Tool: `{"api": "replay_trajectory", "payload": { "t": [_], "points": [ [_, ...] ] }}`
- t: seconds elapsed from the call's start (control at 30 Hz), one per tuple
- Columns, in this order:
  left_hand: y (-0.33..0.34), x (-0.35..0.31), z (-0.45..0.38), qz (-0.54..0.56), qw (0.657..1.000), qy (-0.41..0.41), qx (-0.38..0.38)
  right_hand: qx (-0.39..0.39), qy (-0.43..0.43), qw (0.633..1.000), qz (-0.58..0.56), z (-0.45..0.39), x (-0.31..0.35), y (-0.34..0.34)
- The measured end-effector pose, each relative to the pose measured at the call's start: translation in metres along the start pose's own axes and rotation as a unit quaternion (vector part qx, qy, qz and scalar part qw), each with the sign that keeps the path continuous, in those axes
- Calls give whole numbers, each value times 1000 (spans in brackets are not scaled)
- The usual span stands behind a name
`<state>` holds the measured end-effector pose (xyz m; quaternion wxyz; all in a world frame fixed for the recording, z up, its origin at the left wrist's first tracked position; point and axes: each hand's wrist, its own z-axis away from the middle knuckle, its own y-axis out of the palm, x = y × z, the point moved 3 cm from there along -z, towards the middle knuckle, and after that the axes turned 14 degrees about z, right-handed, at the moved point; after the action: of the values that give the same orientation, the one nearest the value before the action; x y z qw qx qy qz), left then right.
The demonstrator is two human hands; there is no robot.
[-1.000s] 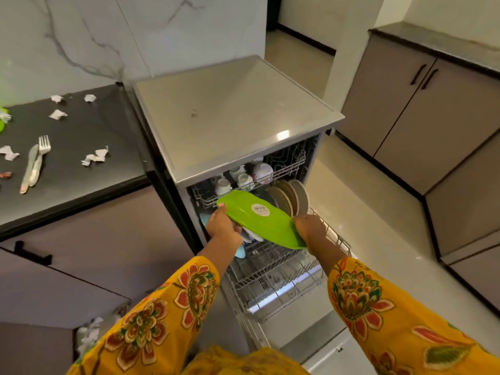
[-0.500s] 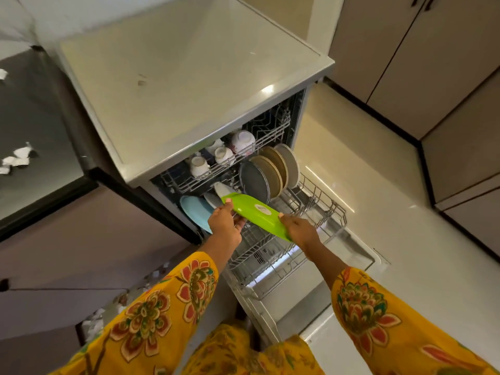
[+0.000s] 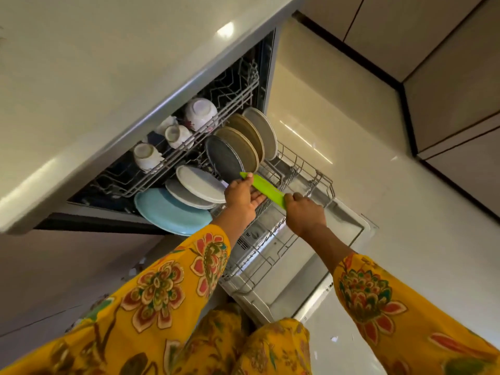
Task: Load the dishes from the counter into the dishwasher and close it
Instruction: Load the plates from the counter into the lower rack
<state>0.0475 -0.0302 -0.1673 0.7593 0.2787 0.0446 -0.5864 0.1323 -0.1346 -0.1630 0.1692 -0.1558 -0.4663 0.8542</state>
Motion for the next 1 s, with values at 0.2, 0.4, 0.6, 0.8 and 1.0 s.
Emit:
{"api": "replay_trajectory", "payload": {
  "t": [0.2, 0.4, 0.6, 0.8, 1.0],
  "points": [
    [26, 18, -44, -52, 996, -63, 45, 6, 37, 999, 11, -44, -28, 26],
    [9, 35, -74, -132, 988, -78, 32, -11, 121, 991, -53, -89, -67, 48],
    [-31, 50, -109, -158, 985, -67, -20, -23, 122, 991, -48, -134, -103, 68],
    [-52, 61, -123, -149, 985, -71, -57, -20, 122, 991, -42, -165, -113, 86],
    [-69, 72, -134, -138, 984, -80, -72, -10, 128, 991, -42, -186, -118, 102]
  ]
}}
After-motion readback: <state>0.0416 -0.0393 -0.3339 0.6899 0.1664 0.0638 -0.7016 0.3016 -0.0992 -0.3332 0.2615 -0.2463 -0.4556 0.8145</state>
